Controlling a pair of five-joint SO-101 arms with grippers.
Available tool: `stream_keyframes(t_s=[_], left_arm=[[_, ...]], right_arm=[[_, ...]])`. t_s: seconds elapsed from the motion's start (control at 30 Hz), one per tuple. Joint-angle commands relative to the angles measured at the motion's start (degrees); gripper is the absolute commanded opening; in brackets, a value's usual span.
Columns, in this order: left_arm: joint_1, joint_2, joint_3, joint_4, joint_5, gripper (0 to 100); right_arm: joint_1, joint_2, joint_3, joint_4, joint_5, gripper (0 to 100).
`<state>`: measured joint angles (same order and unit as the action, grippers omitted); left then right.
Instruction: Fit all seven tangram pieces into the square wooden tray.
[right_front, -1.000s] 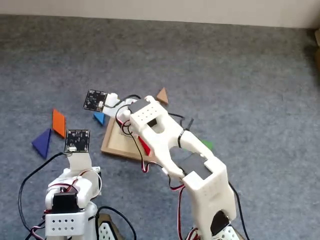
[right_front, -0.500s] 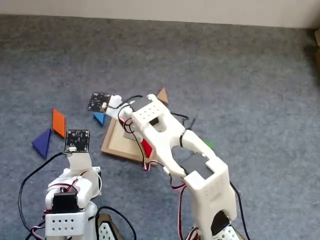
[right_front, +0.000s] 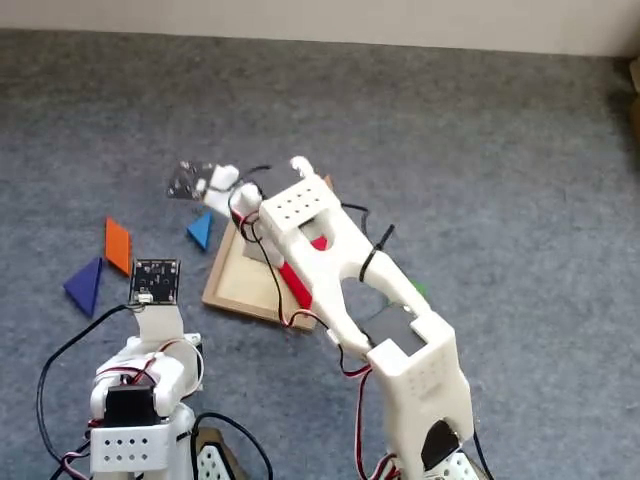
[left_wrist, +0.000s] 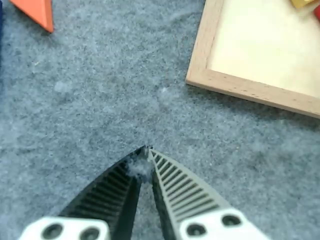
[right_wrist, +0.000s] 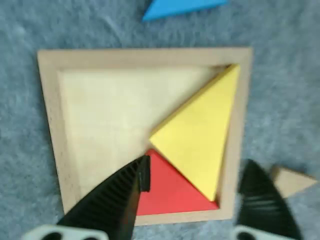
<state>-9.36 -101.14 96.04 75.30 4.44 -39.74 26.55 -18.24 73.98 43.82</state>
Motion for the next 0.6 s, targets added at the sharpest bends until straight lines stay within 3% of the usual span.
stream_keyframes(t_s=[0.0,0.23,0.57], left_arm=[[-0.7,-2.7,1.1,0.3,-0.3,0],[-0.7,-2.7,1.1,0.3,-0.3,0],[-0.7,-2.7,1.1,0.3,-0.3,0]], right_arm=[[-1.4,-1.4,-8.0,0.9,-6.9,8.5],[-2.2,0.8,-6.0,-5.8,-18.6,7.7],[1.8,8.6,-3.7,-9.9,-19.3,7.7]])
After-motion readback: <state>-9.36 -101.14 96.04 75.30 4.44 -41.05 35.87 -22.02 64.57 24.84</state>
